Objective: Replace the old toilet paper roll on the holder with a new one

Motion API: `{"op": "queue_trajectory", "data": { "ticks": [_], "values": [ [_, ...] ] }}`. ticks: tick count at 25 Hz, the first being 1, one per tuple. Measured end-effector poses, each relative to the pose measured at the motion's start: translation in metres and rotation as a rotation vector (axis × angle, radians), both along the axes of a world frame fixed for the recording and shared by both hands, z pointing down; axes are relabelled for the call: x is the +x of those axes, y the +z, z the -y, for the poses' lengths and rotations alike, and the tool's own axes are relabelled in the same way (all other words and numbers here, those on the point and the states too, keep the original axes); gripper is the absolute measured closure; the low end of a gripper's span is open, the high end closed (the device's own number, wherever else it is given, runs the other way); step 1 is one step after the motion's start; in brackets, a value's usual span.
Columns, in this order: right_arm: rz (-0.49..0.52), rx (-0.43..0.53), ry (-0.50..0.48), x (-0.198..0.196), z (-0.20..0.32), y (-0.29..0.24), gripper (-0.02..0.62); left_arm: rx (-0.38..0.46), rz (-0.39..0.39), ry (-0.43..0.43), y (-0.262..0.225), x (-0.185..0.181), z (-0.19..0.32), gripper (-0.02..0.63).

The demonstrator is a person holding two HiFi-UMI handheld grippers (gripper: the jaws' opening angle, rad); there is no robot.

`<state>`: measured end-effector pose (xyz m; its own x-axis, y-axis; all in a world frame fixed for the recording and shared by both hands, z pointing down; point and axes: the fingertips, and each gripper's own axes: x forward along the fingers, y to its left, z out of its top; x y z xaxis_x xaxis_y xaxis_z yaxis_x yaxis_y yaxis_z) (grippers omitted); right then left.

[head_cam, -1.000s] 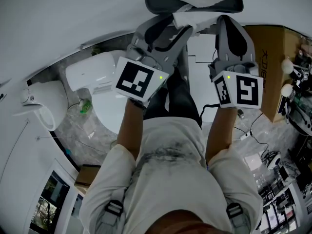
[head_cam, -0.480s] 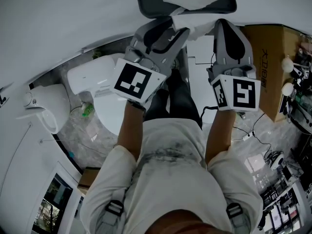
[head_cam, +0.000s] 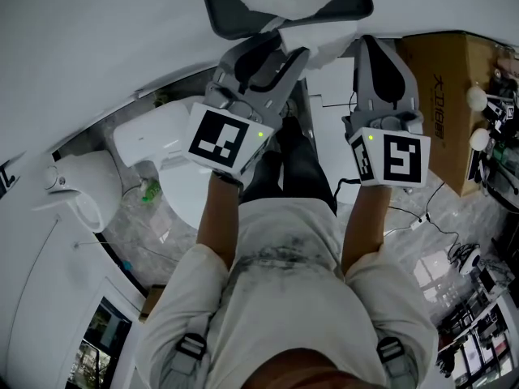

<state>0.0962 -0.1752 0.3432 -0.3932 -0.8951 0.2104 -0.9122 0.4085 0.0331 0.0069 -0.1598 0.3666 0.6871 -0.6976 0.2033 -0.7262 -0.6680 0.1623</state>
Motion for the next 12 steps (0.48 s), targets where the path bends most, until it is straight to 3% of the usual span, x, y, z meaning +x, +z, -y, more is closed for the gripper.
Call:
{"op": "queue_trajectory", "data": {
  "ticks": [12],
  "values": [
    [-0.010,0.004,0.026,0.009,-0.006,-0.002,0.595,0.002,-0.006,0.006,-0.004,0.015,0.007,0.476]
  ]
}}
